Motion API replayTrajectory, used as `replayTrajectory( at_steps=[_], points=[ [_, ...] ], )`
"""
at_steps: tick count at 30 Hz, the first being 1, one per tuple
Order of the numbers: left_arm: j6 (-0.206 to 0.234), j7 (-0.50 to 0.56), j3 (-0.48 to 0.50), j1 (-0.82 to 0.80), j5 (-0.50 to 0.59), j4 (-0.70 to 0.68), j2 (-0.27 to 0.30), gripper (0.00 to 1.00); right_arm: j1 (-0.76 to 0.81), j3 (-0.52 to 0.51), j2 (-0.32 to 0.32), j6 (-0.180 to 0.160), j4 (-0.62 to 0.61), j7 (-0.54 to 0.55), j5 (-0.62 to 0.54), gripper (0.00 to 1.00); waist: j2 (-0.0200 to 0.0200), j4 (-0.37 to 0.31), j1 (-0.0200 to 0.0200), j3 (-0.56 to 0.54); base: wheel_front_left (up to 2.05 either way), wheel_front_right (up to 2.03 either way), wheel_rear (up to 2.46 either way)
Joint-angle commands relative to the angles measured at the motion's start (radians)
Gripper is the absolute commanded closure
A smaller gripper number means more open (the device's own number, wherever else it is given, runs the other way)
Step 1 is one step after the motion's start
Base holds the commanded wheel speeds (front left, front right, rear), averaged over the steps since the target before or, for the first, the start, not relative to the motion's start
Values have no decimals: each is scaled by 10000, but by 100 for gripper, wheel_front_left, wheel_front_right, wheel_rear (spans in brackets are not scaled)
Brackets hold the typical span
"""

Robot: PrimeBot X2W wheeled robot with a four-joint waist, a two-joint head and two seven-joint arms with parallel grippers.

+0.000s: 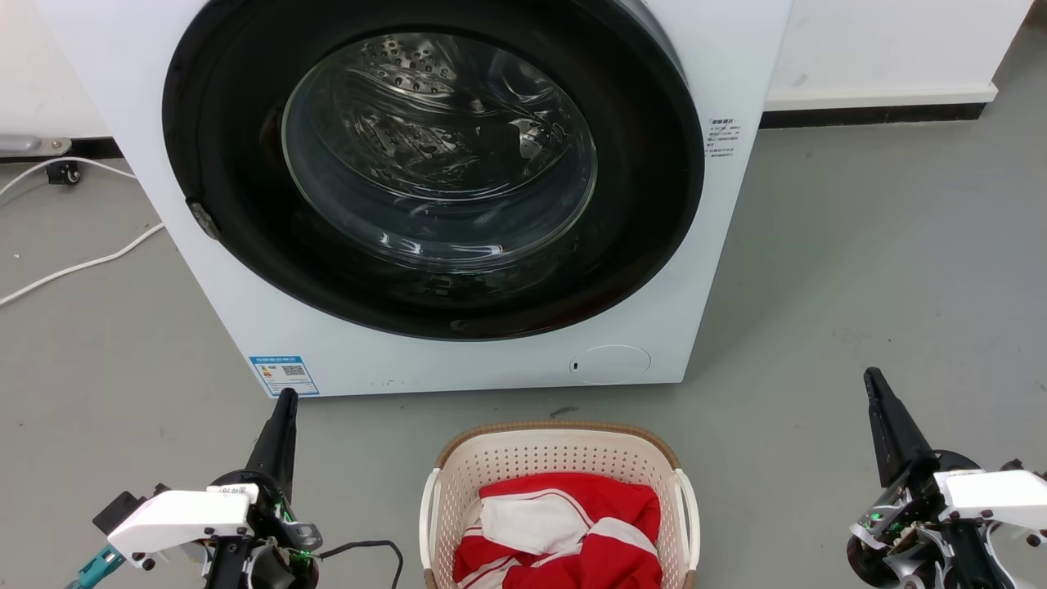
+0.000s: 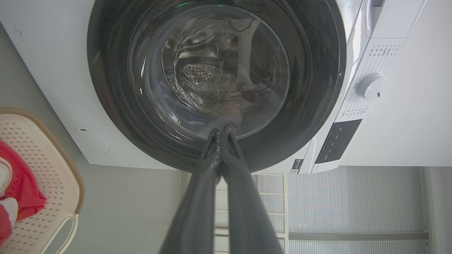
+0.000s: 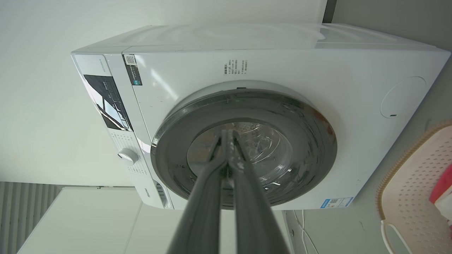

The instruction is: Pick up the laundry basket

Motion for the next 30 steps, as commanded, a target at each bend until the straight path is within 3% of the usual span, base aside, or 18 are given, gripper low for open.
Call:
replayTrajectory(
  at_steps=[1,30],
  points=[
    [-50,23,20,-78,-17,4,-6,100,-101,0,9,-3,-40,18,41,100,-1,0,0,0,0,0,0],
    [-50,22,17,-78,-17,3,-6,100,-100,-1,9,-3,-39,17,43,100,-1,0,0,0,0,0,0]
  ],
)
